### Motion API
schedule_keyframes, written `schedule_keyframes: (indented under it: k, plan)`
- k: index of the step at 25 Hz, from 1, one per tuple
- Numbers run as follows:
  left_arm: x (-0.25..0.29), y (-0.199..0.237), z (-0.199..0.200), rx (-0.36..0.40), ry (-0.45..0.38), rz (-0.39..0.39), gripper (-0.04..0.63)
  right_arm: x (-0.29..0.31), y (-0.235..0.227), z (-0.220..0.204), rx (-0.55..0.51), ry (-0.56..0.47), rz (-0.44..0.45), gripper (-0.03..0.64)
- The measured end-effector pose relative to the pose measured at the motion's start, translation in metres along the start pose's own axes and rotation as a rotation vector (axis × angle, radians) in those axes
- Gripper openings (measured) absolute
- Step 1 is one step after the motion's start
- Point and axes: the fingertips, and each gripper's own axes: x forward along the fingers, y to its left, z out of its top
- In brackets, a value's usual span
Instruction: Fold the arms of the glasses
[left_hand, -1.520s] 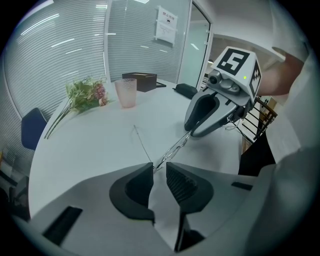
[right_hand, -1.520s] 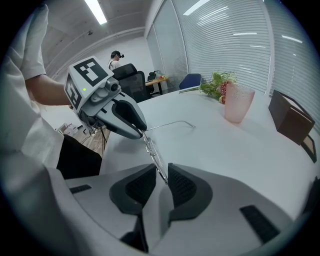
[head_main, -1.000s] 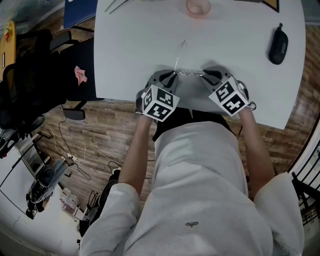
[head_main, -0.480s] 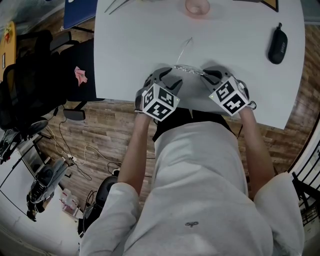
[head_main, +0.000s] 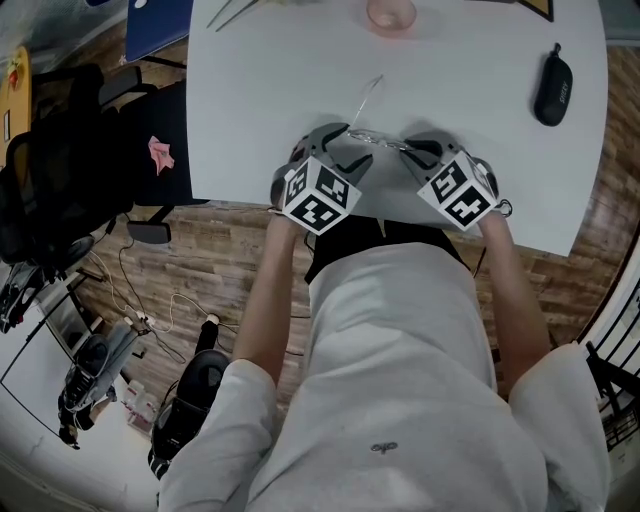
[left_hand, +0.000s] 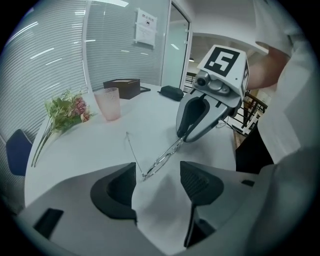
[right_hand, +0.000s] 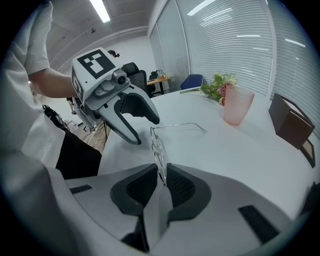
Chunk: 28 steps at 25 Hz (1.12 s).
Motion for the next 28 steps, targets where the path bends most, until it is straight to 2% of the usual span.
schedule_keyframes:
  k: [9,22,28]
  plan:
    - [0.009,-0.002,0.008,0.042,-0.015,-0.082,0.29,-0.001,-0.001,0.001,0.005,-0.005,0.002,0.064]
    - [0.01,-0.003,0.011,0.018,-0.044,-0.046,0.287,-0.001,0.0,0.0,0.021,-0.007,-0.005,0.063]
    - [0.009,-0.001,0.008,0.022,-0.041,-0.033,0.25,0.001,0.002,0.002,0.021,-0.01,-0.003,0.064]
